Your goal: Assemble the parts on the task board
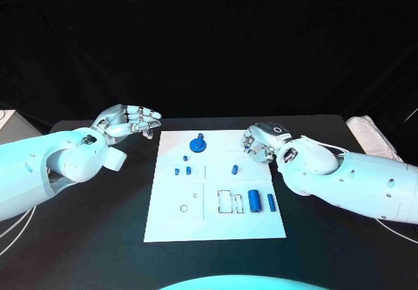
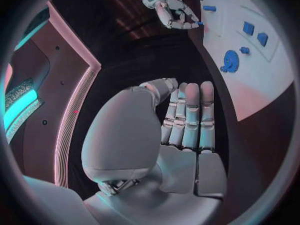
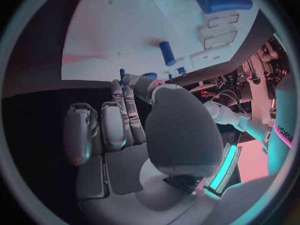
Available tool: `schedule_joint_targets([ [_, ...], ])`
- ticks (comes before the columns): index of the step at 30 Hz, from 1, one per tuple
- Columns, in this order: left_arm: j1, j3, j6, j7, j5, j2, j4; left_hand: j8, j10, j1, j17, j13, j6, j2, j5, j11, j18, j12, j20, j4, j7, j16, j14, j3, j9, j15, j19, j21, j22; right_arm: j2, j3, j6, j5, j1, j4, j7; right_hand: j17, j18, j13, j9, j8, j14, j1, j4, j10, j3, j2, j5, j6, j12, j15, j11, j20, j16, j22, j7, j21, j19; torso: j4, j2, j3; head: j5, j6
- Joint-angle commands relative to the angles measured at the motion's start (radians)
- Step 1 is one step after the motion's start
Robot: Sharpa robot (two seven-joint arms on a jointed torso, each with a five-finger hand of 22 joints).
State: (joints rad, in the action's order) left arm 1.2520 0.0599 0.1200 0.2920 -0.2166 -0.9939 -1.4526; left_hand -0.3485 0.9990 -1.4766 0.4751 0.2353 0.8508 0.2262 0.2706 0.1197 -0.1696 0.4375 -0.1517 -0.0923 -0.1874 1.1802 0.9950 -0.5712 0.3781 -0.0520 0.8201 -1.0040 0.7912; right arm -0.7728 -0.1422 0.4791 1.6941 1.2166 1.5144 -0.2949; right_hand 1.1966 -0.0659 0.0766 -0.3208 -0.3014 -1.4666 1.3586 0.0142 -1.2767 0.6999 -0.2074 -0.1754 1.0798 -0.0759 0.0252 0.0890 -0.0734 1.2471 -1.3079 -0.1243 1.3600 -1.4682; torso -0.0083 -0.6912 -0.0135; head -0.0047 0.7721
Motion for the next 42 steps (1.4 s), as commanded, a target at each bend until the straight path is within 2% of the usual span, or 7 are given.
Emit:
schedule_joint_targets([
  [1,0.001,-0.001,0.002,0.004,0.000,0.002,-0.001,-0.005,-0.007,-0.006,-0.001,0.001,0.001,-0.006,0.001,0.000,-0.015,0.004,0.007,0.006,-0.002,-0.005,0.001,0.001,-0.002,0.004,0.004,-0.002,0.002,-0.018,0.002,0.040,-0.030,0.006,0.038,0.015,0.003,0.012,0.030,-0.001,-0.005,-0.041,0.007,0.029,-0.046,0.037,0.021,-0.003,0.006,-0.003,0.007,-0.039,0.006,0.006,-0.041,0.003,0.007,-0.013,0.0008,-0.001,-0.0002,0.002,-0.001],
  [12,0.001,-0.001,0.007,0.005,0.005,0.005,-0.015,-0.004,-0.009,-0.005,-0.001,0.001,0.000,-0.006,0.001,0.000,-0.015,0.004,0.007,0.006,-0.002,-0.005,0.001,0.001,-0.003,0.004,0.004,-0.002,0.002,-0.029,0.005,0.090,-0.079,-0.001,0.175,0.062,0.002,0.012,0.030,-0.002,-0.005,-0.041,0.006,0.030,-0.046,0.038,0.020,-0.003,0.007,-0.003,0.007,-0.039,0.006,0.006,-0.040,0.002,0.006,-0.012,0.0017,-0.004,0.0003,0.026,-0.002],
  [17,0.000,-0.001,0.021,0.012,0.018,0.006,-0.030,-0.004,-0.009,-0.005,-0.001,0.001,0.000,-0.006,0.001,0.000,-0.015,0.004,0.007,0.006,-0.002,-0.005,0.001,0.001,-0.003,0.004,0.004,-0.002,0.002,0.003,0.001,0.100,-0.070,-0.029,0.204,0.079,0.002,0.011,0.030,-0.002,-0.005,-0.041,0.006,0.030,-0.046,0.038,0.020,-0.003,0.007,-0.002,0.007,-0.039,0.006,0.006,-0.039,0.002,0.005,-0.012,0.0012,-0.003,-0.0009,0.055,0.006],
  [20,0.000,-0.001,0.029,0.016,0.028,0.008,-0.039,-0.004,-0.011,-0.005,-0.002,0.000,-0.002,-0.006,0.002,0.001,-0.015,0.004,0.006,0.006,-0.003,-0.006,0.001,0.001,-0.004,0.003,0.004,-0.002,0.002,0.034,-0.003,0.096,-0.058,-0.051,0.201,0.087,0.002,0.011,0.030,-0.002,-0.005,-0.041,0.006,0.031,-0.046,0.039,0.021,-0.003,0.006,-0.002,0.007,-0.039,0.006,0.006,-0.038,0.002,0.004,-0.011,0.0034,-0.004,-0.0003,0.074,0.013],
  [26,0.000,-0.001,0.043,0.020,0.042,0.012,-0.059,-0.004,-0.011,-0.004,-0.002,0.000,-0.002,-0.005,0.002,0.001,-0.015,0.004,0.006,0.006,-0.003,-0.006,0.001,0.002,-0.004,0.003,0.004,-0.002,0.002,0.092,-0.011,0.075,-0.040,-0.093,0.177,0.097,0.002,0.011,0.030,-0.003,-0.004,-0.041,0.006,0.032,-0.045,0.040,0.021,-0.003,0.006,-0.001,0.007,-0.038,0.006,0.007,-0.038,0.002,0.004,-0.011,0.0021,-0.004,-0.0013,0.096,0.022],
  [35,0.000,0.000,0.050,0.021,0.048,0.020,-0.084,-0.004,-0.012,-0.004,-0.002,0.000,-0.002,-0.005,0.002,0.001,-0.015,0.005,0.006,0.006,-0.003,-0.006,0.001,0.002,-0.004,0.003,0.003,-0.002,0.002,0.159,-0.017,0.045,-0.015,-0.140,0.127,0.095,-0.001,0.011,0.030,-0.003,-0.004,-0.040,0.005,0.033,-0.045,0.041,0.021,-0.003,0.005,0.000,0.007,-0.038,0.006,0.005,-0.038,0.001,0.004,-0.011,0.0026,-0.003,-0.0014,0.111,0.032],
  [42,0.000,0.000,0.049,0.020,0.049,0.022,-0.089,-0.004,-0.012,-0.004,-0.002,0.000,-0.002,-0.005,0.002,0.001,-0.015,0.005,0.006,0.006,-0.003,-0.006,0.001,0.002,-0.004,0.003,0.003,-0.002,0.002,0.185,-0.019,0.033,0.002,-0.155,0.101,0.084,-0.002,0.011,0.030,-0.004,-0.004,-0.040,0.005,0.034,-0.045,0.041,0.021,-0.003,0.005,0.000,0.007,-0.038,0.006,0.005,-0.040,0.001,0.006,-0.012,0.0014,-0.002,0.0000,0.125,0.041],
])
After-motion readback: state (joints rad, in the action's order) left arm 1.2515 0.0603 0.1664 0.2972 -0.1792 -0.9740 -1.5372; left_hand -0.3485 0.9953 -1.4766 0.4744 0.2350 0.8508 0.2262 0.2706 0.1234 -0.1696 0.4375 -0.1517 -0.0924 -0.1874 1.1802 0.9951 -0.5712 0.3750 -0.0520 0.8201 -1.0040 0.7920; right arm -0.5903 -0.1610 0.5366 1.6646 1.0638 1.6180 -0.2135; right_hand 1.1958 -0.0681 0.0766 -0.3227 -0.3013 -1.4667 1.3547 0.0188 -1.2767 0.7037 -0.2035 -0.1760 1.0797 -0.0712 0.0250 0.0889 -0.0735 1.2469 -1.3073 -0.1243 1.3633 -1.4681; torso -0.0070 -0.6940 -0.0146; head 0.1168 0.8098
